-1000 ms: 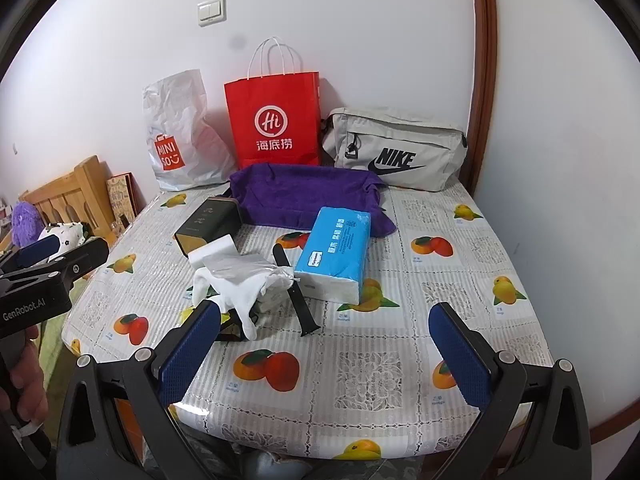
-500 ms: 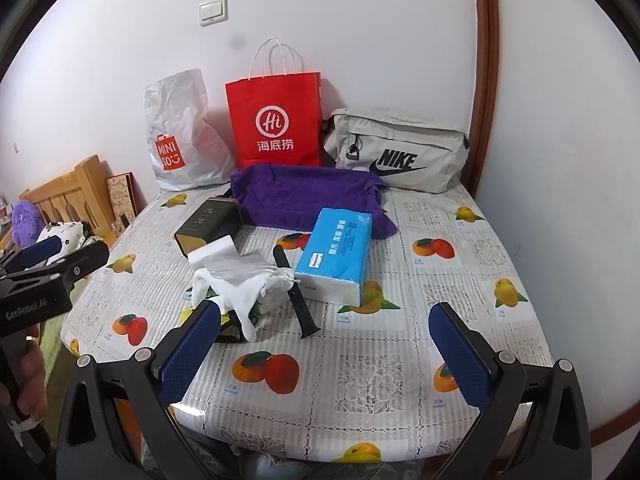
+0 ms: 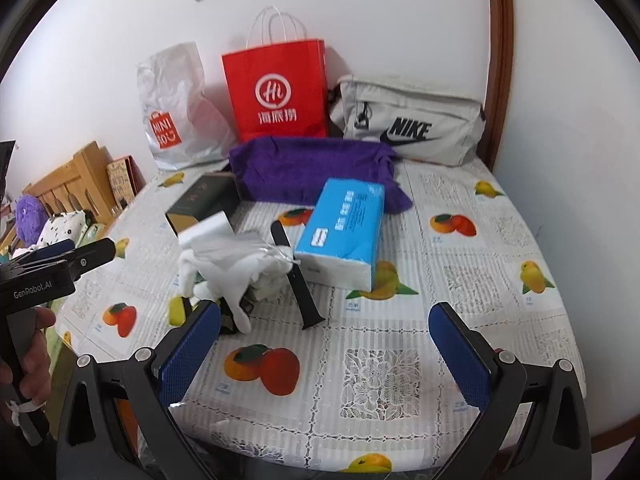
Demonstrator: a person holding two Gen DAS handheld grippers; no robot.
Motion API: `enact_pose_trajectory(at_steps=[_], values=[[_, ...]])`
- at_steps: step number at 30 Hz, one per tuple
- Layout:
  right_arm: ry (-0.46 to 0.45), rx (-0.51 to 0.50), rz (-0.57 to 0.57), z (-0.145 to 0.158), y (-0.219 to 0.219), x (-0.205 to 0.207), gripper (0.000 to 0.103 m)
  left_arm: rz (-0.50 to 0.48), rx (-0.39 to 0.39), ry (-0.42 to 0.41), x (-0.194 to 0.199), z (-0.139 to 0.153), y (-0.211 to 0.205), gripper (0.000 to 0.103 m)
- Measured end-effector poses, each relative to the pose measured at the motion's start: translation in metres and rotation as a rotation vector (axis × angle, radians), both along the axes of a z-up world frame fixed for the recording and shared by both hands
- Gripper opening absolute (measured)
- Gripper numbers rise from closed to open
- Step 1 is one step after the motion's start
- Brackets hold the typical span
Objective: Organize soft objects
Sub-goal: 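Move both tools toward the pile of white gloves and small items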
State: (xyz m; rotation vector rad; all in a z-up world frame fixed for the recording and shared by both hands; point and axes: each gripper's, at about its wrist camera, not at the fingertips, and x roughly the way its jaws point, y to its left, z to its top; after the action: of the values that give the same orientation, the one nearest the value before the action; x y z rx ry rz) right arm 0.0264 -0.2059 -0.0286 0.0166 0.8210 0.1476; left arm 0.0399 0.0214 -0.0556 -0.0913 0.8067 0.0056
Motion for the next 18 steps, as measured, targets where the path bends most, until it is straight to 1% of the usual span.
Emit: enact_pose_trajectory(at_steps=[3, 5, 10, 12, 14, 15, 17, 18], values=[[0.026, -0.006, -0.007, -0.012, -0.001, 0.009, 0.102, -0.06, -0.004, 0.023, 0.015, -0.013, -0.016, 0.103], [0.039, -0.004, -0.011, -0.019, -0.005, 0.015, 0.102, -0.093, 0.003, 0.022, 0.022, -0.017, -0.026, 0.103], [0.089, -0.002, -0.027, -0.041, -0.014, 0.03, 0.102, -0.191, 0.038, 0.027, 0.047, -0.031, -0.057, 0.103], [0.105, -0.01, -0.033, -0.049, -0.017, 0.036, 0.102, -0.216, 0.048, 0.041, 0.057, -0.038, -0.065, 0.103], [0.115, -0.015, -0.035, -0.056, -0.019, 0.04, 0.102, -0.226, 0.041, 0.058, 0.066, -0.045, -0.069, 0.103], [0.12, -0.013, -0.035, -0.059, -0.021, 0.041, 0.102, -0.229, 0.034, 0.067, 0.069, -0.048, -0.069, 0.102], [0.133, -0.007, -0.032, -0.064, -0.024, 0.045, 0.102, -0.235, 0.011, 0.092, 0.078, -0.056, -0.067, 0.09], [0.138, -0.005, -0.032, -0.066, -0.025, 0.047, 0.102, -0.235, 0.002, 0.1, 0.08, -0.059, -0.066, 0.088]])
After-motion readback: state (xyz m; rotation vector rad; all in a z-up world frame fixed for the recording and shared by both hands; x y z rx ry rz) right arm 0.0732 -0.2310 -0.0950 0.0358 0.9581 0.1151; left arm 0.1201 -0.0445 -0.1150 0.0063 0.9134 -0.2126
